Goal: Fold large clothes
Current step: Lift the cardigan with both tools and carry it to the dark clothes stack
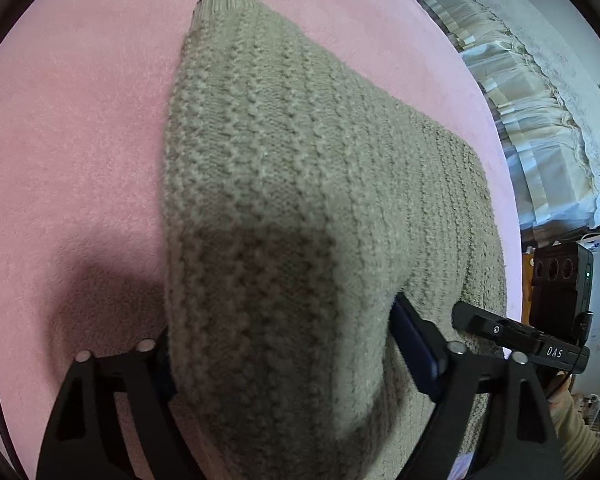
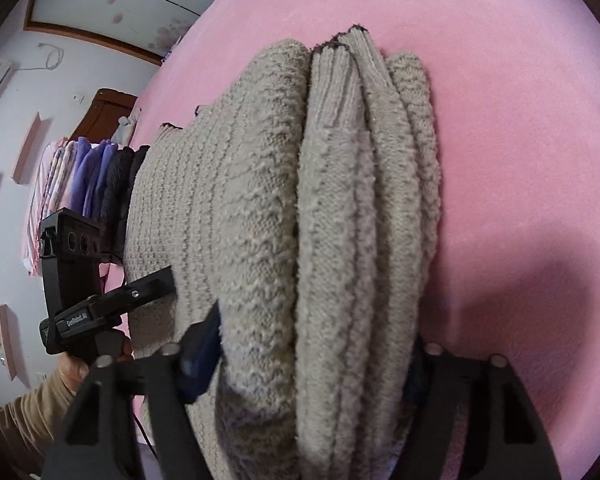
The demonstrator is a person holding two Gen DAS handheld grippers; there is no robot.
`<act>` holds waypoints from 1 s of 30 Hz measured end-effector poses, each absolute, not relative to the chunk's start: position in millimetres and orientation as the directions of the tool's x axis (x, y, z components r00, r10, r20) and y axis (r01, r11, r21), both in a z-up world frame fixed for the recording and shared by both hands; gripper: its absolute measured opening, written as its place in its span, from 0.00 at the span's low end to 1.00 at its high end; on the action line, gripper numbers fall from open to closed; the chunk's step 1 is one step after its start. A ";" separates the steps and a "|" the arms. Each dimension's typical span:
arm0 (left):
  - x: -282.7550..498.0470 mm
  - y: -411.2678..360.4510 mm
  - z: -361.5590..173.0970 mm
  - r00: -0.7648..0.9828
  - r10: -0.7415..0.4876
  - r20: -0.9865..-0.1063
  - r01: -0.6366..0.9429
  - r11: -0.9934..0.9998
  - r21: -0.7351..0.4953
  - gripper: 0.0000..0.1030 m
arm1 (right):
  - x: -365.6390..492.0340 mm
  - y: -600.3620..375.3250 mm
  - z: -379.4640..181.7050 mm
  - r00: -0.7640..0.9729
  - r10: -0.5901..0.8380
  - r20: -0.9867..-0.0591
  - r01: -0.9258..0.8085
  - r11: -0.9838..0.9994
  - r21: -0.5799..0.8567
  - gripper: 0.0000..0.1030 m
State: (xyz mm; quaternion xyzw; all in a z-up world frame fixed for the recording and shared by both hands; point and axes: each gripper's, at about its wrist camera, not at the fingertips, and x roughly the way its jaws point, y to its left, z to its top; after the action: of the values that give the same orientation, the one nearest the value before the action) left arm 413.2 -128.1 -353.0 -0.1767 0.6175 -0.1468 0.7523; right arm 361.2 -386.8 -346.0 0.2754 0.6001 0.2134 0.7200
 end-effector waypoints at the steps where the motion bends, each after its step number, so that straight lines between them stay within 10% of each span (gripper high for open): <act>1: 410.8 -129.0 -349.9 0.207 -0.432 -0.878 0.000 0.897 -0.442 0.74 | 360.0 -386.9 -344.6 0.195 0.634 -0.748 0.023 0.760 0.650 0.60; 9: 395.6 -134.2 -314.1 0.289 -0.375 -0.881 0.024 0.923 -0.385 0.49 | 345.7 -376.8 -311.6 0.271 0.568 -0.777 0.003 0.807 0.591 0.52; 30: 327.1 50.9 -121.7 0.343 -0.319 -0.883 0.087 0.947 -0.309 0.48 | 265.2 -182.8 -159.2 0.331 0.594 -0.733 -0.054 0.788 0.614 0.50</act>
State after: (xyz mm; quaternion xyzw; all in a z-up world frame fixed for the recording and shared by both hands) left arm 327.1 50.9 -121.7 -0.1039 0.5593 -0.1248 0.8129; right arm 265.2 -182.8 -159.2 0.2505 0.5394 0.2085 0.7764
